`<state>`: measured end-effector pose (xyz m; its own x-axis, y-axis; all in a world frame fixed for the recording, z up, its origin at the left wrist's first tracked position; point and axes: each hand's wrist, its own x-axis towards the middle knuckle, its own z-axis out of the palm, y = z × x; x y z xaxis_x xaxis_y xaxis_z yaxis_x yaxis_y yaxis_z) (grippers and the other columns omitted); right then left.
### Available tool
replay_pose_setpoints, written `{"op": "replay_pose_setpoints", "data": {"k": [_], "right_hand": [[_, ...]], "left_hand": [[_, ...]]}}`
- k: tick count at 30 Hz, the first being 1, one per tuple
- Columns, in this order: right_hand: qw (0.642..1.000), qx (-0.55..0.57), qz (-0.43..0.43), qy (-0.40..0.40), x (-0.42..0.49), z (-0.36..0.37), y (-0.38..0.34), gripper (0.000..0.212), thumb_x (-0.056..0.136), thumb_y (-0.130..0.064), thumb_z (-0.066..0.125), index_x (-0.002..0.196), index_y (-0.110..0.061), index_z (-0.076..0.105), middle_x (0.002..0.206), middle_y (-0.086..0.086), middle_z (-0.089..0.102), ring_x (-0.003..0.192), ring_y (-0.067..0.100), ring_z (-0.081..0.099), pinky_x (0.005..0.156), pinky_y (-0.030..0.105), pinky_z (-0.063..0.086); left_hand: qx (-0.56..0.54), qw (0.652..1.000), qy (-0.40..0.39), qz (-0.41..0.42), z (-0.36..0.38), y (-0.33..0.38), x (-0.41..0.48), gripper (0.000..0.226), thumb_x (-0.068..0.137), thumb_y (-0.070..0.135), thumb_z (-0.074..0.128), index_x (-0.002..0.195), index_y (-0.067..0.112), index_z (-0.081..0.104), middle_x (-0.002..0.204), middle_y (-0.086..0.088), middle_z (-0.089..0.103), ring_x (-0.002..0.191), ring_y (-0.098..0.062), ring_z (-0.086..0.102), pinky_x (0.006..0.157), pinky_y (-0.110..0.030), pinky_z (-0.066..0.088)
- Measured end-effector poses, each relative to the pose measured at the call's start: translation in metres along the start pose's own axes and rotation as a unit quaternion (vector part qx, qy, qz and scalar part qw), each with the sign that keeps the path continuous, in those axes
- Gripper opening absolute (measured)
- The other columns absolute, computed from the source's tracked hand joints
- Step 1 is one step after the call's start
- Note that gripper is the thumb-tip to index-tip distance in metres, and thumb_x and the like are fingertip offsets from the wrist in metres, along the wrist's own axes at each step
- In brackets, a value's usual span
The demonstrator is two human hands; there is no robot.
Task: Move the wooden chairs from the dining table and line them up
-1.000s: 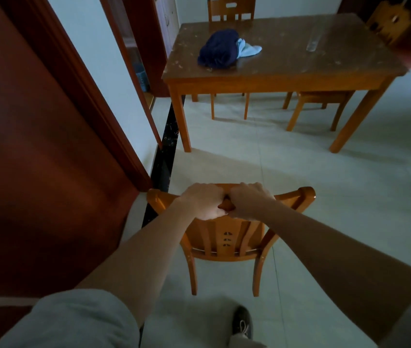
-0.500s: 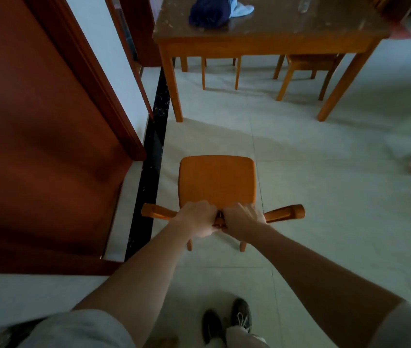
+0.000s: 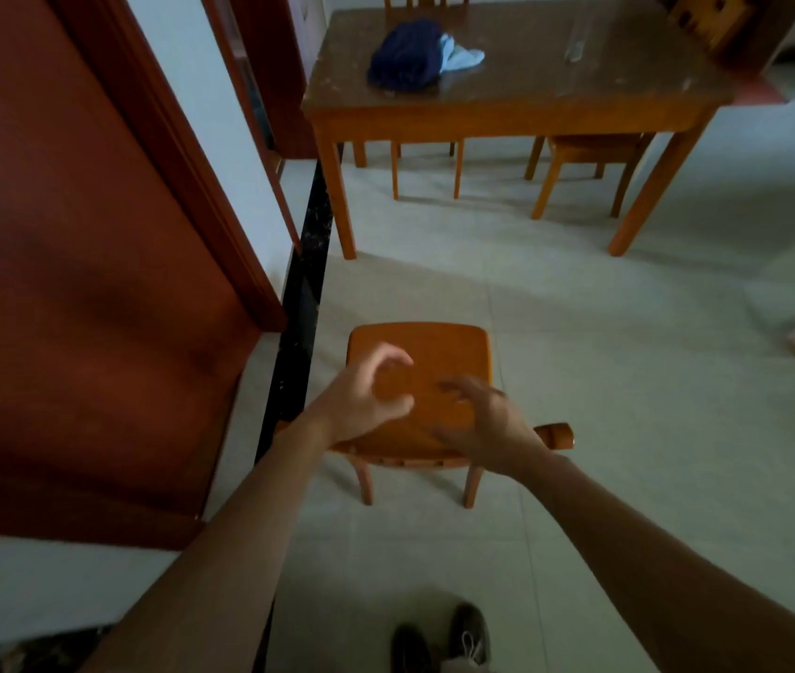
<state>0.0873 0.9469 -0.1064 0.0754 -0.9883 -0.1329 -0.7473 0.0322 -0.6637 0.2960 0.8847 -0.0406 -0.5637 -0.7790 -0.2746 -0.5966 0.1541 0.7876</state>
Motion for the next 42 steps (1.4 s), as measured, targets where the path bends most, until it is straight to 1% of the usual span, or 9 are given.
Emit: {"op": "replay_pose_setpoints", "data": {"k": [1, 3, 6, 9, 12, 19, 28, 35, 42], "right_hand": [[0.996, 0.06, 0.004, 0.064, -0.007, -0.021, -0.004, 0.064, 0.087, -0.055, 0.074, 0.142, -0.032, 0.051, 0.137, -0.008, 0.059, 0.122, 0.012, 0.057, 0.086, 0.018, 0.046], [0.975, 0.135, 0.005, 0.179, -0.018, -0.064, -0.014, 0.063, 0.088, -0.062, 0.067, 0.142, -0.032, 0.053, 0.139, -0.008, 0.059, 0.124, 0.012, 0.058, 0.095, 0.031, 0.053], [0.939, 0.174, -0.073, 0.289, -0.032, -0.131, -0.039, 0.065, 0.089, -0.06, 0.065, 0.144, -0.027, 0.052, 0.143, -0.004, 0.06, 0.131, 0.014, 0.058, 0.107, 0.049, 0.051], [0.892, 0.175, -0.197, 0.366, -0.056, -0.195, -0.062, 0.072, 0.091, -0.057, 0.065, 0.146, -0.014, 0.049, 0.145, 0.004, 0.058, 0.135, 0.021, 0.056, 0.109, 0.047, 0.049], [0.876, 0.146, -0.225, 0.4, -0.088, -0.238, -0.058, 0.081, 0.09, -0.052, 0.068, 0.148, -0.002, 0.045, 0.151, 0.011, 0.053, 0.14, 0.027, 0.052, 0.113, 0.049, 0.045], [0.842, 0.114, -0.235, 0.472, -0.149, -0.312, 0.005, 0.081, 0.089, -0.046, 0.073, 0.148, 0.001, 0.044, 0.15, 0.004, 0.053, 0.142, 0.022, 0.049, 0.114, 0.035, 0.041], [0.83, 0.083, -0.225, 0.504, -0.2, -0.438, 0.141, 0.074, 0.085, -0.038, 0.076, 0.146, -0.006, 0.049, 0.148, 0.008, 0.056, 0.141, 0.026, 0.05, 0.115, 0.051, 0.042], [0.84, 0.107, -0.232, 0.48, -0.201, -0.541, 0.226, 0.071, 0.085, -0.036, 0.076, 0.146, -0.012, 0.05, 0.148, 0.005, 0.056, 0.142, 0.028, 0.049, 0.115, 0.048, 0.041], [0.848, 0.119, -0.237, 0.46, -0.135, -0.596, 0.306, 0.069, 0.084, -0.035, 0.077, 0.143, -0.009, 0.052, 0.144, 0.007, 0.059, 0.137, 0.026, 0.054, 0.111, 0.048, 0.045]], "left_hand": [[-0.048, 0.996, 0.065, 0.039, -0.012, 0.0, 0.003, 0.053, 0.092, 0.032, 0.077, 0.137, 0.026, 0.052, 0.143, 0.005, 0.054, 0.138, -0.013, 0.051, 0.117, -0.042, 0.042], [-0.117, 0.971, 0.173, 0.116, -0.036, 0.024, 0.002, 0.056, 0.083, 0.05, 0.075, 0.132, 0.038, 0.052, 0.14, 0.012, 0.057, 0.136, -0.002, 0.052, 0.116, -0.033, 0.041], [-0.18, 0.929, 0.224, 0.235, -0.052, 0.084, 0.009, 0.048, 0.087, 0.047, 0.072, 0.132, 0.038, 0.057, 0.14, 0.004, 0.062, 0.139, -0.016, 0.056, 0.118, -0.043, 0.044], [-0.215, 0.884, 0.211, 0.359, -0.046, 0.152, 0.021, 0.055, 0.091, 0.054, 0.072, 0.133, 0.025, 0.055, 0.14, -0.011, 0.061, 0.137, -0.027, 0.057, 0.116, -0.044, 0.046], [-0.204, 0.869, 0.147, 0.426, -0.023, 0.202, 0.036, 0.072, 0.084, 0.072, 0.069, 0.135, 0.024, 0.051, 0.14, -0.006, 0.058, 0.139, -0.032, 0.053, 0.116, -0.052, 0.044], [-0.189, 0.848, 0.069, 0.491, 0.045, 0.297, 0.079, 0.09, 0.079, 0.086, 0.059, 0.145, 0.027, 0.046, 0.152, -0.002, 0.053, 0.148, -0.026, 0.048, 0.12, -0.059, 0.038], [-0.162, 0.824, 0.053, 0.541, 0.163, 0.422, 0.177, 0.082, 0.08, 0.088, 0.055, 0.148, 0.044, 0.045, 0.157, 0.01, 0.051, 0.151, -0.022, 0.044, 0.123, -0.058, 0.033], [-0.161, 0.839, 0.078, 0.515, 0.224, 0.5, 0.24, 0.071, 0.085, 0.076, 0.066, 0.146, 0.046, 0.047, 0.153, 0.008, 0.054, 0.146, -0.021, 0.049, 0.119, -0.048, 0.043], [-0.164, 0.858, 0.088, 0.479, 0.241, 0.533, 0.335, 0.069, 0.082, 0.066, 0.078, 0.143, 0.047, 0.051, 0.15, 0.013, 0.056, 0.146, -0.021, 0.049, 0.117, -0.04, 0.045]]}}
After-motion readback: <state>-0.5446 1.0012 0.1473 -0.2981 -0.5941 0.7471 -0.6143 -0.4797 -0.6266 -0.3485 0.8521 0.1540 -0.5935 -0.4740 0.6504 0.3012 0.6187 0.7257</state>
